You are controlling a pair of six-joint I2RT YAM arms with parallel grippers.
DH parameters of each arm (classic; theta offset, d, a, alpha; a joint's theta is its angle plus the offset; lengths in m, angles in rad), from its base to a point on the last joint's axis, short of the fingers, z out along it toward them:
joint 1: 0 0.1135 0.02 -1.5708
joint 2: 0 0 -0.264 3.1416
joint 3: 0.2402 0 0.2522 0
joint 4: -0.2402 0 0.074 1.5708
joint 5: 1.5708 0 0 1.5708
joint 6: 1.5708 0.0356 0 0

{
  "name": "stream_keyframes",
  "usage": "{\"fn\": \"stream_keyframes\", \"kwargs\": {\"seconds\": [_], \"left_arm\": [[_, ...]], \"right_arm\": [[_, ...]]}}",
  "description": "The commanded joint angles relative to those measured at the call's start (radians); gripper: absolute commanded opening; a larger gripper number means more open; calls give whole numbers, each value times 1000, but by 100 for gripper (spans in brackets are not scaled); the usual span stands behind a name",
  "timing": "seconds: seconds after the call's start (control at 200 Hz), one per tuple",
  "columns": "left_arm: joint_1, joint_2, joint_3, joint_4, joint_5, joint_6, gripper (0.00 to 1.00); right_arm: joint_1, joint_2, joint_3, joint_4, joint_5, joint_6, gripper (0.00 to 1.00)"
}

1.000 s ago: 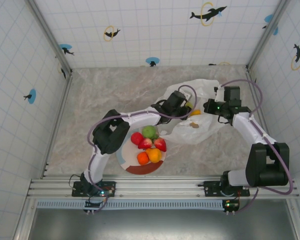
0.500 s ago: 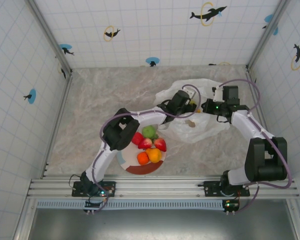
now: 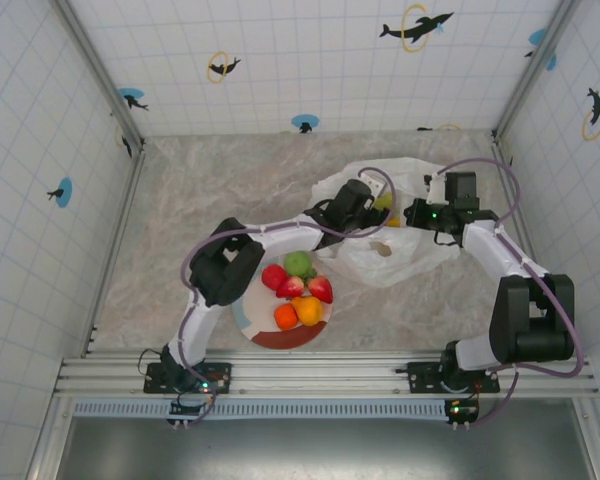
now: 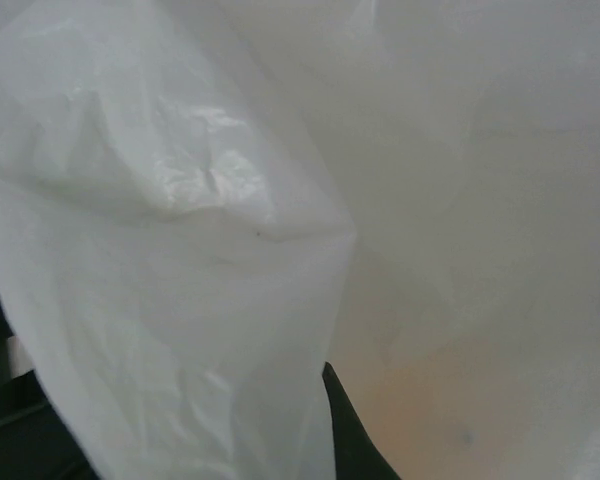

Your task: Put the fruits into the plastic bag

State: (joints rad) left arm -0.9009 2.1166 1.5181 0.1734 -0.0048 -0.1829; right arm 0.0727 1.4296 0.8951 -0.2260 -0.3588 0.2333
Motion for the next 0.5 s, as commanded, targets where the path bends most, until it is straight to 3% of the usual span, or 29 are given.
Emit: {"fn": "stream_keyframes", "kwargs": {"seconds": [0.0, 0.225, 0.495], "left_arm": [[13, -116, -57, 39, 82, 15, 84], [23, -276, -202, 91, 196, -19, 81], [28, -441, -324, 94, 280, -78, 80]], "right_arm": [[4, 2, 36, -18, 26, -33, 1], [4, 7, 47, -28, 22, -67, 2], [4, 58, 163, -178, 96, -260, 3]]}}
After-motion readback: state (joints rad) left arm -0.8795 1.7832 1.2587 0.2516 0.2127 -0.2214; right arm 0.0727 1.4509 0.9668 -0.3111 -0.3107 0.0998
